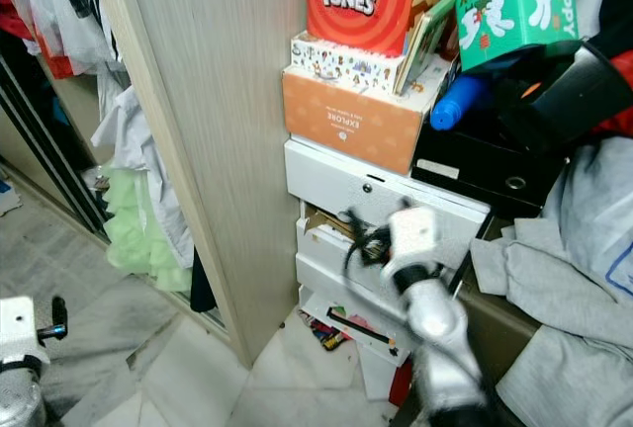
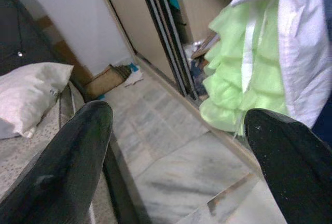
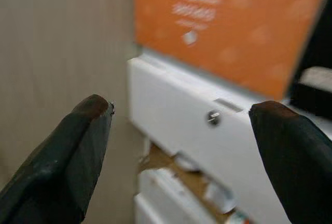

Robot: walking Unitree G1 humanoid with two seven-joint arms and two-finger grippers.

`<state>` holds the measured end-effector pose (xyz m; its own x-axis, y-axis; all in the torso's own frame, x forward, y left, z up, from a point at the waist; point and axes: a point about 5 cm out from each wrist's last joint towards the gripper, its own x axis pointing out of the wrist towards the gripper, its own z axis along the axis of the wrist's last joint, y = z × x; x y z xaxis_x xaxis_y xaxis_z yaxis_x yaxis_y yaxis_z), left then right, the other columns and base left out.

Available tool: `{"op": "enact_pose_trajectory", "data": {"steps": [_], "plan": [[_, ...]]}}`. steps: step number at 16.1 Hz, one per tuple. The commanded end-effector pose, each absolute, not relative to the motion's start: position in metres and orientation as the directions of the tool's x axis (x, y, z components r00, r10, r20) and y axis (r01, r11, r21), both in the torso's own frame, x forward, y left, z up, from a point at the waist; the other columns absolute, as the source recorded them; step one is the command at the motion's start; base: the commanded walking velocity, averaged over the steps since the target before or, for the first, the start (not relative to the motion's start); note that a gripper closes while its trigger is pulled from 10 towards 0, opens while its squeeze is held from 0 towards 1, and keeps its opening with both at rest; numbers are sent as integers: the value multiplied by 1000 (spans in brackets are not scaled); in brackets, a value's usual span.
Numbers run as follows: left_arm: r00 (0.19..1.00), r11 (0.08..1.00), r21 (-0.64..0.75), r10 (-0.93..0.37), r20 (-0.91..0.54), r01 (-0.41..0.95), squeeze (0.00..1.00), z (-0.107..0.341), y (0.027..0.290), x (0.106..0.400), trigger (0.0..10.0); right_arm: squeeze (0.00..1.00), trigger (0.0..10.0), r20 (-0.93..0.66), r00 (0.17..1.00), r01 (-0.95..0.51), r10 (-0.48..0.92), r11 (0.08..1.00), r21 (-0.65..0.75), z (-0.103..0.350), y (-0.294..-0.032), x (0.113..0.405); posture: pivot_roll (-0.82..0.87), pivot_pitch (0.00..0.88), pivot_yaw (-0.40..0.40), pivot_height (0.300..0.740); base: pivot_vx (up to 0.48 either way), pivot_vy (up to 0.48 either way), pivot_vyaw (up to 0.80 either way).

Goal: Clean up the room

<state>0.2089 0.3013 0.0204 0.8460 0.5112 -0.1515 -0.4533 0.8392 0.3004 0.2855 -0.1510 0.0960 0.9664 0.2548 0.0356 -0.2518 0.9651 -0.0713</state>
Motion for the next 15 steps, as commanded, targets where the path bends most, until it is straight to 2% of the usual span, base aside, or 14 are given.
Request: {"op": "enact_pose_trajectory", "data": {"steps": [1,4,7,15], "plan": [[856,839,296,505,-109,-457,0,29,295,212,10000,0,10000,37,962,-268,270,961,-63,103,-146,282,10,0,9,740,0,0,469],[883,849,294,468,-32,-439,0,49,277,219,10000,0,10000,5,962,-271,271,961,-52,103,-143,273,6,1,8,740,0,0,456],[903,878,232,429,8,-419,0,69,254,230,10000,0,10000,-16,960,-279,278,958,-62,104,-142,265,-1,6,8,740,0,0,794],[934,921,193,353,-47,-338,0,72,231,227,10000,0,10000,-37,965,-261,259,963,-64,108,-143,261,-16,21,18,740,0,0,793]]}}
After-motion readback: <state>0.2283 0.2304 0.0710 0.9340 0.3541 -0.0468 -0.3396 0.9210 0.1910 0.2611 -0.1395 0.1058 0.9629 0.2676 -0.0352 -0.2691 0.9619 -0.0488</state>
